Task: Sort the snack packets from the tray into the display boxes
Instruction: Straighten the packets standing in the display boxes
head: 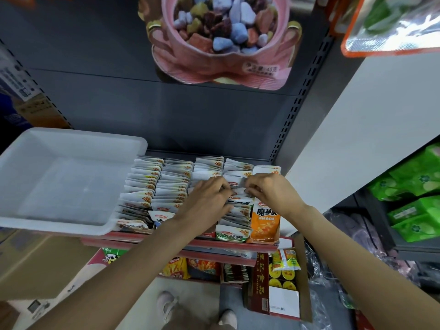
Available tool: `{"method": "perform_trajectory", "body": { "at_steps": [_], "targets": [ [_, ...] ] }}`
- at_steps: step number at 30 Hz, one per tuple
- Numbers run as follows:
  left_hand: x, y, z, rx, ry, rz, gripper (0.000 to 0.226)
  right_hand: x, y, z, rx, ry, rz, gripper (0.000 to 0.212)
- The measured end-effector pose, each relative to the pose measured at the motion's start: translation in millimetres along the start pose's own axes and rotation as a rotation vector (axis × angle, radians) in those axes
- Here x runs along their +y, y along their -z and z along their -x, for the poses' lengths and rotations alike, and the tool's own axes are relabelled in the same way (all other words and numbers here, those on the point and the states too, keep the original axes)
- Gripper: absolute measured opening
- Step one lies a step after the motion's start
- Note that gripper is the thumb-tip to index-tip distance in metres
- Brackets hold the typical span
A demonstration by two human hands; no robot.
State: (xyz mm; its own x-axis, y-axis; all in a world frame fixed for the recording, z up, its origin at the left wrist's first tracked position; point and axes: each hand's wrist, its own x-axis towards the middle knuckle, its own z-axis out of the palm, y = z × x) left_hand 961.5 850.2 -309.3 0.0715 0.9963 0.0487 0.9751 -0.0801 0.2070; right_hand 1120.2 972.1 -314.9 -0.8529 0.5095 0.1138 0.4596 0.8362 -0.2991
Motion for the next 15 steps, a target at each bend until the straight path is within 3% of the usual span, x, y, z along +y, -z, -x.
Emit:
{"method": "perform_trajectory", "body": {
  "at_steps": [6,11,15],
  "targets": [
    [2.2,7.0,7.0,0.096,0.033,0.033,0.031,-6.2,5.4,0.6,0.313,-0.036,-0.049,0.013],
    [1.5,1.7,9.5,0.086,0.083,0.125,0.038,-6.5,-8.5,6.6,0.119,-0.137,-0.124,0.023],
    [0.5,-0.4,7.5,0.061,0.101,0.146,0.047,-6.2,-7.8,5.8,0.098,-0.189,-0.202,0.019]
  ]
}}
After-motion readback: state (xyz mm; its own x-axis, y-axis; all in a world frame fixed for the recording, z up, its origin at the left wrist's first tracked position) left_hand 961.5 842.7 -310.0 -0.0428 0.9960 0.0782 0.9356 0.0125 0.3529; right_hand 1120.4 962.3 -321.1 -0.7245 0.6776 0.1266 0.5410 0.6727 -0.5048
